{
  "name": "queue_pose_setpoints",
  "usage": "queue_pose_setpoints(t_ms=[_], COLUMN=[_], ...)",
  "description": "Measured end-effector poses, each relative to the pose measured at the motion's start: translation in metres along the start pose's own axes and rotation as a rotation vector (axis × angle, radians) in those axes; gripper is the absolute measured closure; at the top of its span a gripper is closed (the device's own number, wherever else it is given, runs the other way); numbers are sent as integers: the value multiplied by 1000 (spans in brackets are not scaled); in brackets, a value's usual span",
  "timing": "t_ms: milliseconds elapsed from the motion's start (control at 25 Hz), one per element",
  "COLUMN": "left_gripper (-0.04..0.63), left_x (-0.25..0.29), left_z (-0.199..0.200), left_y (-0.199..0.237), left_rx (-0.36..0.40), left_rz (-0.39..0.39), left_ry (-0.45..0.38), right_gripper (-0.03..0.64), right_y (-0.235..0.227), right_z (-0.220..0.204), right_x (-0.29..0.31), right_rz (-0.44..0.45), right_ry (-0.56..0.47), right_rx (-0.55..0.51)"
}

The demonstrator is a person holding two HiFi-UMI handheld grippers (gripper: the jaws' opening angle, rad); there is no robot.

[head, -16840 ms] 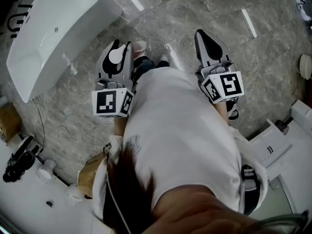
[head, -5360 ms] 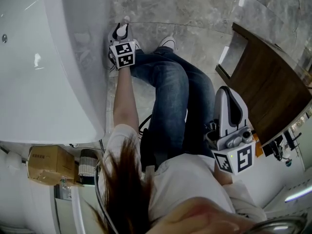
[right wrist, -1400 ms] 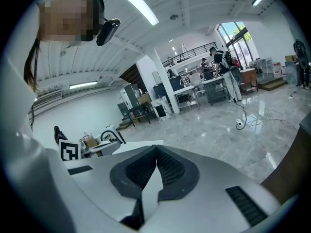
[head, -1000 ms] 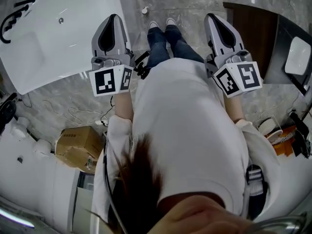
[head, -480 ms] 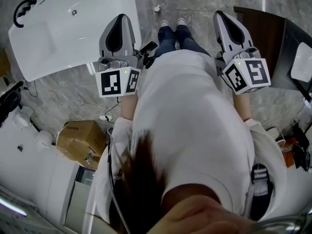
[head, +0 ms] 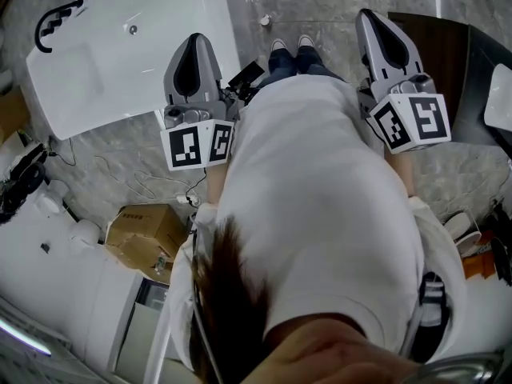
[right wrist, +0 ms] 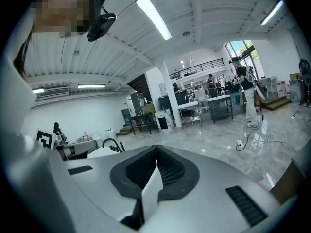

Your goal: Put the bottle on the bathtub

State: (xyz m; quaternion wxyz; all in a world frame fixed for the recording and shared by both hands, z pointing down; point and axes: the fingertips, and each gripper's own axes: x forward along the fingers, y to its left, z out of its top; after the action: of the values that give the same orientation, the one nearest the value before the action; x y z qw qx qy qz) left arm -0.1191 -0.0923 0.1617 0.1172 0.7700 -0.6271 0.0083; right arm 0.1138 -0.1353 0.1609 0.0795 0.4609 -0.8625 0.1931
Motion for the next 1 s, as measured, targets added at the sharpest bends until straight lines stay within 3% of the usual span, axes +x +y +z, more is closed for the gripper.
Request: queue_pose_setpoints(t_ms=[280,440,1000], left_gripper=[581,581,580], left_x=[9,14,13], left_z=[7,11,12], left_y=[2,4,8], left_rx=[-41,-16,11], left_rz=[-6,-16,-2], left_ry=[-35,-35,-28], right_gripper=[604,604,604], right_y=[3,9,0], right_z=[8,4,1], right_x=[6,8,6], right_rz=[32,58,29], right_ry=[-67,-59,-67], right_rx=[-19,-32,-20])
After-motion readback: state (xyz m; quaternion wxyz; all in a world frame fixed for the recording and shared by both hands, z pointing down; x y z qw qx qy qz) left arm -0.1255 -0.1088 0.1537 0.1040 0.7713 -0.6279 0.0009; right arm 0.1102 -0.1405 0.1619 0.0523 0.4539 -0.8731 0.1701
